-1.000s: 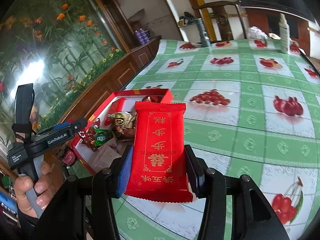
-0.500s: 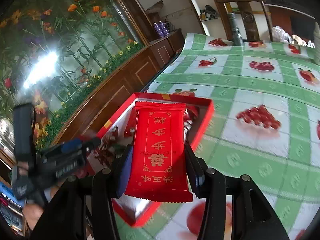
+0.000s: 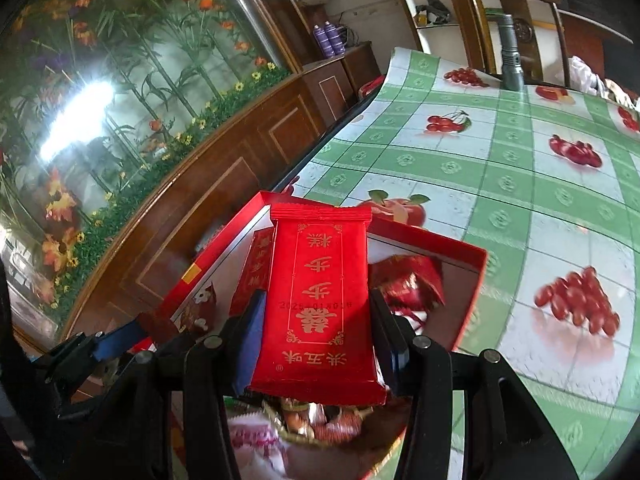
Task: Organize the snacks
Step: 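Release the red flower-print packet in the box with the left tool while the right tool releases its packet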
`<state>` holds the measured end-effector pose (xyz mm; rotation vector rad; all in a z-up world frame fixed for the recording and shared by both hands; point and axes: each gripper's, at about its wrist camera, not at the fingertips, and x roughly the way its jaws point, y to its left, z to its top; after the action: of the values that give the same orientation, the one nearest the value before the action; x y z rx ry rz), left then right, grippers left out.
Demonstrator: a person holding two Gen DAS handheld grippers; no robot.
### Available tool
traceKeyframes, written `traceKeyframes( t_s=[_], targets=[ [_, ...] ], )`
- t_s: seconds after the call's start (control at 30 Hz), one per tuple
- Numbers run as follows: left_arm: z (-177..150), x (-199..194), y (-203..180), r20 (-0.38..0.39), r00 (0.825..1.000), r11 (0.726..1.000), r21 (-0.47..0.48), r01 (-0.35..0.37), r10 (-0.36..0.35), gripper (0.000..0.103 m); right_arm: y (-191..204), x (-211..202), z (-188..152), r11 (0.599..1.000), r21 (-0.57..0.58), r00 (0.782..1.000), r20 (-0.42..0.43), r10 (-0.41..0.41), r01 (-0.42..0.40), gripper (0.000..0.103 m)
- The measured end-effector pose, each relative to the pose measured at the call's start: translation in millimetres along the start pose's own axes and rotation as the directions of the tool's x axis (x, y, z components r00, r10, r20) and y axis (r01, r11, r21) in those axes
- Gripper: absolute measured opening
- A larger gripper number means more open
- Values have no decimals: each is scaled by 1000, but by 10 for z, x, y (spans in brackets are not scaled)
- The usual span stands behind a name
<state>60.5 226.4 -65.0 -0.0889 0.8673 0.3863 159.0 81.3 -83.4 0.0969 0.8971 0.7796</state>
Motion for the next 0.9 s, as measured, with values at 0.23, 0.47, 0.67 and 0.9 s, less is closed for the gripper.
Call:
traceKeyframes(
  t_s=[0.23, 0.47, 0.67, 0.9],
  targets=[
    [13, 104, 17, -16, 1000, 1000, -5, 7, -7, 46, 7, 137, 29, 1000, -7, 1000, -17, -3, 3, 49],
    [15, 171, 25, -28, 1000, 1000, -8, 9, -9, 46, -17, 207, 48, 1000, -4, 999, -36, -3, 3, 30],
    [7, 141, 19, -21, 1000, 1000, 0, 3, -3, 47, -83, 90, 29, 999, 28, 1000, -24, 16, -15, 30],
    [-7, 32, -24, -2, 1000, 1000, 0, 5, -5, 63, -212, -266, -67, 997, 73, 1000, 27, 15, -17, 30]
  ],
)
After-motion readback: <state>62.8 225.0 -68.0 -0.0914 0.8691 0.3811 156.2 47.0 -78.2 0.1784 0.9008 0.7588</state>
